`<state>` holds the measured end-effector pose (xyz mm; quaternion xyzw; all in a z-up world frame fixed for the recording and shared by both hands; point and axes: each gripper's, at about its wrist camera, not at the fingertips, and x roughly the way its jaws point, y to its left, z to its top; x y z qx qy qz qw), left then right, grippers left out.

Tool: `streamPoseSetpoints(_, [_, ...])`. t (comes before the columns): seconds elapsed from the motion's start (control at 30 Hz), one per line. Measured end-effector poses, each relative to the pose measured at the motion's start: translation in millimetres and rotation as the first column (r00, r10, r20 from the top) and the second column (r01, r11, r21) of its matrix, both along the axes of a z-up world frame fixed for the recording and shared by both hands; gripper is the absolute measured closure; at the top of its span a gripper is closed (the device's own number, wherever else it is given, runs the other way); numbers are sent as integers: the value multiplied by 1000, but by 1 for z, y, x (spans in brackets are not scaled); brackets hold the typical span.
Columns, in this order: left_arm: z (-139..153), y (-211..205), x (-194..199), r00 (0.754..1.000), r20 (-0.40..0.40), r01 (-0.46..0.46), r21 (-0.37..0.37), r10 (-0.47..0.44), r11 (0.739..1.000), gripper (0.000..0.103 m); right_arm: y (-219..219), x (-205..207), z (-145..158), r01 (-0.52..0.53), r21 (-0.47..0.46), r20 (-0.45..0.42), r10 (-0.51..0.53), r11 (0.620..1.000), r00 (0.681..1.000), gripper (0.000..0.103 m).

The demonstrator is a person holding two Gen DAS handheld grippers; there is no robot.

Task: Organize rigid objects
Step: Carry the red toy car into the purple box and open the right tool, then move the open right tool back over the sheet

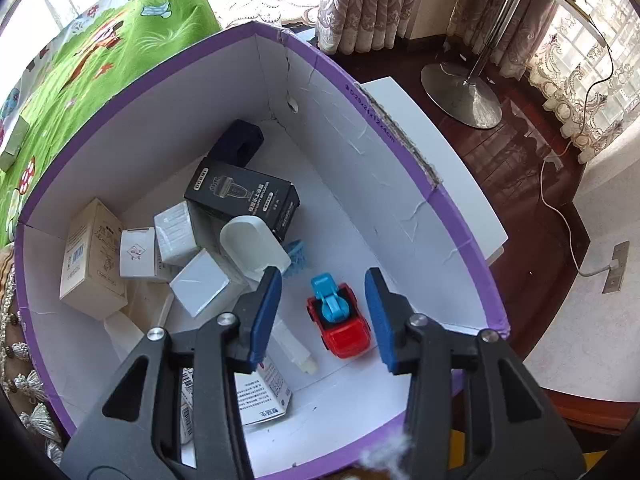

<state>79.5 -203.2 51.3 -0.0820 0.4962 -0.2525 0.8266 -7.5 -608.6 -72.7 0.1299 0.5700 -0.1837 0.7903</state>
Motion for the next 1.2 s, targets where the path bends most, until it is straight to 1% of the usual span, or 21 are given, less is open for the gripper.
streamPoseSetpoints(0.13, [2, -15, -3, 999, -6, 43, -31, -43, 999, 64, 2, -5, 12, 10, 16, 35, -10, 1000, 999, 44])
streamPoseSetpoints(0.23, [4, -34, -7, 995, -10, 97, -63, -97, 993, 64, 6, -9, 21, 8, 25, 60, -10, 1000, 998, 41])
streamPoseSetpoints(0.3, [4, -48, -12, 990, -11, 141, -91, -143, 986, 64, 10, -11, 25, 4, 27, 67, -6, 1000, 998, 38])
streamPoseSetpoints(0.4, [1, -70, -20, 978, -28, 202, -139, -207, 970, 62, 12, -10, 30, -2, 30, 78, 0, 1000, 997, 37])
streamPoseSetpoints(0.47, [-5, -82, -24, 969, -54, 233, -143, -243, 962, 55, 13, -11, 33, -4, 34, 86, 1, 999, 996, 37])
streamPoseSetpoints(0.5, [-8, -85, -26, 967, -64, 237, -138, -247, 962, 46, 14, -11, 34, -5, 34, 89, 2, 999, 996, 36])
streamPoseSetpoints(0.53, [-10, -86, -27, 966, -68, 239, -135, -249, 962, 43, 14, -10, 35, -7, 34, 90, 4, 999, 996, 36])
streamPoseSetpoints(0.6, [-13, -84, -27, 966, -78, 236, -129, -247, 963, 43, 16, -10, 36, -11, 33, 93, 8, 999, 996, 36])
streamPoseSetpoints(0.7, [-14, -76, -21, 973, -82, 207, -122, -218, 971, 43, 19, -8, 38, -16, 34, 93, 12, 999, 996, 35])
streamPoseSetpoints(0.77, [-13, -66, -15, 979, -74, 184, -101, -192, 978, 43, 23, -6, 40, -25, 35, 98, 22, 999, 995, 35])
streamPoseSetpoints(0.87, [-12, -42, 6, 991, -46, 119, -54, -122, 991, 43, 32, -1, 45, -46, 29, 108, 42, 999, 993, 32])
streamPoseSetpoints(0.97, [-12, -9, 34, 1000, -5, 24, 11, -24, 1000, 43, 43, 8, 52, -72, 34, 124, 67, 997, 990, 31])
streamPoseSetpoints(1.1, [-14, 39, 72, 995, 23, -100, 67, 99, 993, 43, 62, 27, 59, -116, 24, 137, 112, 993, 984, 30])
streamPoseSetpoints(1.2, [-20, 65, 99, 987, 35, -157, 115, 154, 981, 43, 79, 46, 64, -155, 21, 145, 150, 988, 978, 30])
